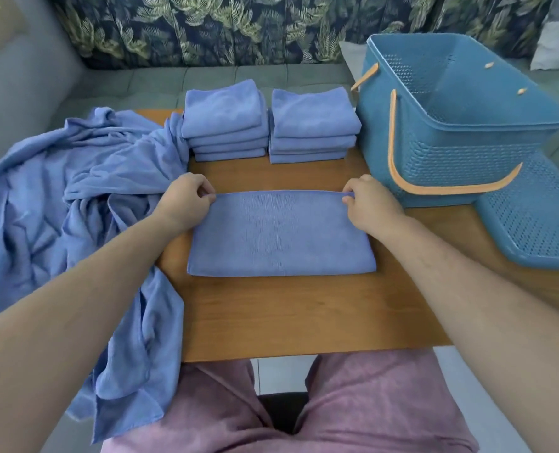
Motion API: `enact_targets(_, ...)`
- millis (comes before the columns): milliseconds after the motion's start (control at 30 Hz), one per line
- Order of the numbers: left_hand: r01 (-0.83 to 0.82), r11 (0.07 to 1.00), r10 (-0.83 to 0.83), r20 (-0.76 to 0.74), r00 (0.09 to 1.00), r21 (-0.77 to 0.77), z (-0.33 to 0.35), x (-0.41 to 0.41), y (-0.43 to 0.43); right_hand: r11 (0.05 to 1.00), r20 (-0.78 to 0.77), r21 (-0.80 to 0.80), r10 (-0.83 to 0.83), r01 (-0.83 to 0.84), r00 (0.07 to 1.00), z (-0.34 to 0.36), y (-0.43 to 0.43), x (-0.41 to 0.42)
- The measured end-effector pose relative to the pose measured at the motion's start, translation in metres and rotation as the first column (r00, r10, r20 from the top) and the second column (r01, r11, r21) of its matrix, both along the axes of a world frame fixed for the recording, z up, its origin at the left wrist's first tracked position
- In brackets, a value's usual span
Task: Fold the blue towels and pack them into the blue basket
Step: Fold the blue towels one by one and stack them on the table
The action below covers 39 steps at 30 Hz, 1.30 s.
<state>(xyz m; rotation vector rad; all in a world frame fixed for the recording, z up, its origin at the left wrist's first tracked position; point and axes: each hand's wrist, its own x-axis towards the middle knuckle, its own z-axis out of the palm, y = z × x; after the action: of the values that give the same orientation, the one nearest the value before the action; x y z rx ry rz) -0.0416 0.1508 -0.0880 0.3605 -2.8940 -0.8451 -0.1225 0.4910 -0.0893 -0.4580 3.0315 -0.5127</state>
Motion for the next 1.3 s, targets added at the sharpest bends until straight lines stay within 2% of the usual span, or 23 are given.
enact_targets(67,0.003,0.999,-0.006,-0.048,0.999,-0.049,-0.008,0.0,0.001,0.998,-0.043,0.041,-0.044,0.045,0.998,-0.002,-0.002,0.003)
enact_targets(167,-0.073,0.957,0.024,-0.175,0.984,-0.279,-0.008,0.006,0.014,0.989,-0.229,0.122,-0.054,0.083,0.972,0.003,-0.016,0.018)
enact_targets(200,-0.065,0.95,-0.009,-0.233,0.972,-0.307,-0.007,0.009,0.026,0.995,-0.267,0.087,-0.028,0.053,0.963,0.004,-0.025,0.028)
enact_targets(267,0.082,0.964,-0.153,-0.276,0.949,-0.254,-0.008,0.016,0.061,0.998,-0.253,0.0,0.055,-0.057,0.966,0.001,-0.052,0.051)
enact_targets(367,0.312,0.939,-0.331,-0.13,0.935,-0.148,-0.022,0.024,0.109,0.99,-0.133,-0.021,0.138,-0.142,0.981,-0.013,-0.087,0.074)
enact_targets(467,0.263,0.948,-0.265,0.015,0.964,-0.18,-0.033,0.029,0.109,0.992,0.007,0.076,0.105,-0.105,0.994,-0.024,-0.084,0.077)
enact_targets(633,0.172,0.951,-0.149,0.108,0.983,-0.256,-0.033,0.036,0.054,0.986,0.065,0.166,0.005,-0.016,0.998,-0.025,-0.035,0.063)
enact_targets(733,0.165,0.959,-0.122,0.192,0.974,-0.232,-0.032,0.04,0.028,0.982,0.071,0.188,-0.036,0.022,0.997,-0.026,-0.018,0.057)
enact_targets(800,0.149,0.948,-0.097,0.191,0.977,-0.281,-0.032,0.039,0.026,0.974,0.025,0.222,-0.054,0.047,0.998,-0.028,-0.02,0.056)
enact_targets(867,0.145,0.916,-0.101,0.135,0.986,-0.374,-0.031,0.038,0.032,0.967,-0.114,0.243,-0.043,0.07,0.993,-0.023,-0.027,0.062)
enact_targets(933,0.206,0.895,-0.192,0.076,0.979,-0.396,-0.026,0.038,0.038,0.981,-0.284,0.186,0.01,0.045,0.959,-0.01,-0.042,0.079)
enact_targets(1000,0.307,0.875,-0.304,0.069,0.95,-0.373,-0.023,0.037,0.041,0.988,-0.374,0.15,0.094,-0.04,0.923,-0.004,-0.066,0.108)
enact_targets(1133,0.322,0.84,-0.328,0.065,0.943,-0.436,-0.017,0.038,0.046,0.982,-0.276,0.153,0.146,-0.107,0.95,-0.01,-0.107,0.152)
enact_targets(1233,0.252,0.799,-0.27,0.049,0.962,-0.546,-0.008,0.045,0.044,0.986,-0.25,0.141,0.123,-0.09,0.96,-0.014,-0.095,0.141)
enact_targets(1300,0.203,0.799,-0.241,0.007,0.97,-0.565,-0.003,0.058,0.043,0.985,-0.273,0.144,0.126,-0.089,0.954,-0.013,-0.075,0.124)
